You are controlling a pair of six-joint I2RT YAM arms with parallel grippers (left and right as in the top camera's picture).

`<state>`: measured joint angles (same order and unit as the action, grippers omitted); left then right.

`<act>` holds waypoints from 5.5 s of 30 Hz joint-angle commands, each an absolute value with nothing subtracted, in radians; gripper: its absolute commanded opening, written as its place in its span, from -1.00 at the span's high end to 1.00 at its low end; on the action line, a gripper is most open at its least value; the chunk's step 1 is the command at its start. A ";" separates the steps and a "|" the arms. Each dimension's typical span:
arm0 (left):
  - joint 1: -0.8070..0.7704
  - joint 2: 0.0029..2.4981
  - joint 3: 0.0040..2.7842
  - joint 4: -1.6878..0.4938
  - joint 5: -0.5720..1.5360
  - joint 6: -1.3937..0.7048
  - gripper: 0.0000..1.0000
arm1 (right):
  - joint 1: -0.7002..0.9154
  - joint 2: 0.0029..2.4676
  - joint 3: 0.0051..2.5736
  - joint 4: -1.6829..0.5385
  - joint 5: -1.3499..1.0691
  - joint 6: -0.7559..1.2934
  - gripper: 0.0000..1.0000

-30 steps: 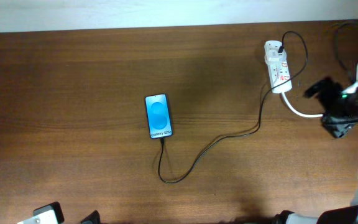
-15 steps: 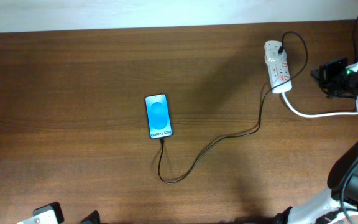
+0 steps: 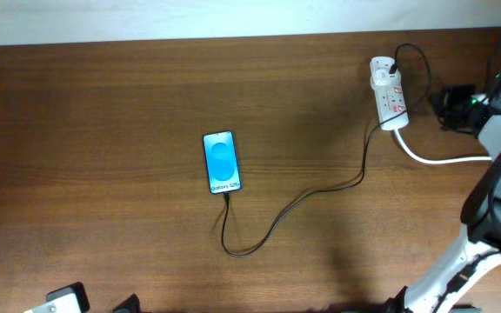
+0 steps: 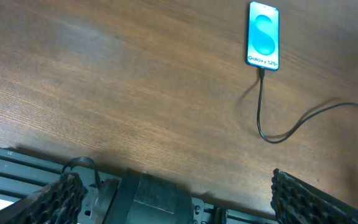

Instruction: Plug charger to phone and switch on socket

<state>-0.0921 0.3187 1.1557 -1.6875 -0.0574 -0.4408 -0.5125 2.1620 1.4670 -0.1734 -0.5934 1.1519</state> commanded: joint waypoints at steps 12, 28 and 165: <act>-0.089 0.314 1.154 -1.688 -0.068 -0.432 -0.99 | -0.380 2.229 1.475 -0.020 -0.523 1.214 0.92; -0.089 0.314 1.154 -1.688 -0.068 -0.432 -0.99 | -0.377 2.282 1.475 0.109 -0.624 1.300 0.92; -0.089 0.314 1.154 -1.688 -0.068 -0.432 -0.99 | -0.326 0.005 1.017 -1.132 -0.598 0.028 -0.97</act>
<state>-0.0921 0.3187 1.1557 -1.6863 -0.0582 -0.4412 -0.4210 0.0078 1.1301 -1.2495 -0.5663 -0.0349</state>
